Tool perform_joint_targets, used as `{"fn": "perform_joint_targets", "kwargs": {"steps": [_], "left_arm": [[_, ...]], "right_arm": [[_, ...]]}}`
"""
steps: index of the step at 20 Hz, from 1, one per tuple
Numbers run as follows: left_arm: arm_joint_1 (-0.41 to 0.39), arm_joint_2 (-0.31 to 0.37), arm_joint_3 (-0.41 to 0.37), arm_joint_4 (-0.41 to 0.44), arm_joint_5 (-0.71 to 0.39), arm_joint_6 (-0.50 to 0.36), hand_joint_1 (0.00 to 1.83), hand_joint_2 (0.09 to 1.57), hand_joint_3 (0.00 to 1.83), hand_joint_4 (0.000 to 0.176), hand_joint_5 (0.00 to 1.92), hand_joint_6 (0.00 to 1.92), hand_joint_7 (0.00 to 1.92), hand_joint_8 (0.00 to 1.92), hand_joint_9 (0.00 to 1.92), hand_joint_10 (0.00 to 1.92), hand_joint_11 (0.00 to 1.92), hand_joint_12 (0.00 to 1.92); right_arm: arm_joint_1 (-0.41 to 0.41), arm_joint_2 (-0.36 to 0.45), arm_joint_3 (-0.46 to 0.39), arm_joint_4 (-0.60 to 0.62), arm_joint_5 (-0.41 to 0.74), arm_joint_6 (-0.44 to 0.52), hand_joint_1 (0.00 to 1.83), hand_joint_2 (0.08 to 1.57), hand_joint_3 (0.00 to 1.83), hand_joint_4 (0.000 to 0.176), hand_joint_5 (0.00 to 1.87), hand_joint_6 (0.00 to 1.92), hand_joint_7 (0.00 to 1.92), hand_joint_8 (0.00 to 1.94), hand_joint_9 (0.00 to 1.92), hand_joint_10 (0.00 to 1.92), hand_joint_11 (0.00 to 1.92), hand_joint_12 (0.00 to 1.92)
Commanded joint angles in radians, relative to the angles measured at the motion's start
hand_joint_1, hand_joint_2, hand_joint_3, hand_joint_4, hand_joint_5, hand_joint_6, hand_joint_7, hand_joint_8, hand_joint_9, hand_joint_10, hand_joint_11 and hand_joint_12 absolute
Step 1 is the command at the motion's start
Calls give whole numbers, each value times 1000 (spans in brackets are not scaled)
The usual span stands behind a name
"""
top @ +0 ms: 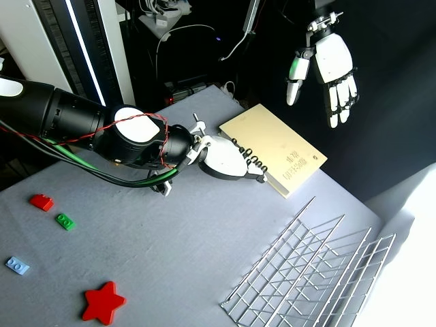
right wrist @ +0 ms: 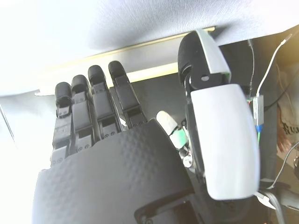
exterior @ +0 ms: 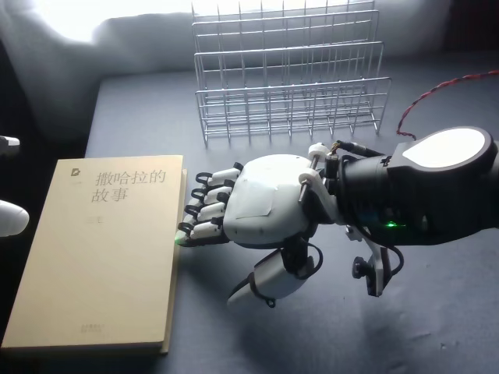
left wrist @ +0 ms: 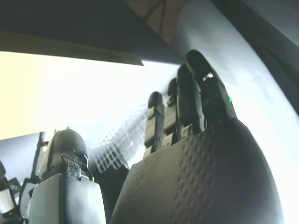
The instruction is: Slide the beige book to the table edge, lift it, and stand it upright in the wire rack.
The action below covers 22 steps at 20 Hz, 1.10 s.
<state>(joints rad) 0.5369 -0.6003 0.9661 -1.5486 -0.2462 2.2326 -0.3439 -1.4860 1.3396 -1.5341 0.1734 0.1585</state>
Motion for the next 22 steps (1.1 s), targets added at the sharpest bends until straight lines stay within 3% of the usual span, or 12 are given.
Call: {"fn": "perform_joint_targets", "kwargs": {"steps": [1, 3, 7, 9, 18, 22], "left_arm": [[-10, 13, 11, 16, -40, 5, 333, 1108, 3, 66, 106, 2, 86, 0, 110, 2, 0, 775], [-9, 13, 11, 16, -39, 5, 325, 1107, 1, 59, 119, 6, 107, 4, 118, 3, 0, 795], [-9, 13, 10, 15, -38, 4, 339, 1107, 1, 64, 138, 8, 104, 1, 128, 5, 0, 812], [-10, 13, 10, 15, -38, 4, 352, 1100, 0, 64, 152, 6, 126, 8, 142, 10, 0, 806], [-12, 11, 10, 15, -44, 4, 335, 1107, 0, 69, 140, 2, 91, 0, 134, 1, 0, 795], [-13, 10, 16, 15, -46, 4, 358, 1100, 0, 70, 155, 4, 95, 2, 131, 1, 0, 811]], "right_arm": [[16, -4, -1, 22, 15, 9, 116, 1170, 1, 0, 118, 2, 167, 1, 122, 4, 0, 341], [19, -10, -1, 22, 5, 11, 113, 1168, 0, 0, 127, 2, 168, 0, 130, 4, 0, 359], [21, -26, -1, 22, -6, 25, 109, 1169, 0, 0, 117, 0, 157, 0, 111, 1, 0, 288], [23, -32, -1, 22, -13, 24, 121, 1164, 0, 0, 127, 2, 164, 1, 134, 5, 0, 392], [24, -33, -1, 21, -13, 22, 159, 1156, 0, 0, 139, 3, 161, 2, 118, 2, 0, 288], [24, -20, -1, 21, -4, 21, 164, 1154, 0, 0, 145, 5, 167, 4, 122, 2, 0, 379]]}}
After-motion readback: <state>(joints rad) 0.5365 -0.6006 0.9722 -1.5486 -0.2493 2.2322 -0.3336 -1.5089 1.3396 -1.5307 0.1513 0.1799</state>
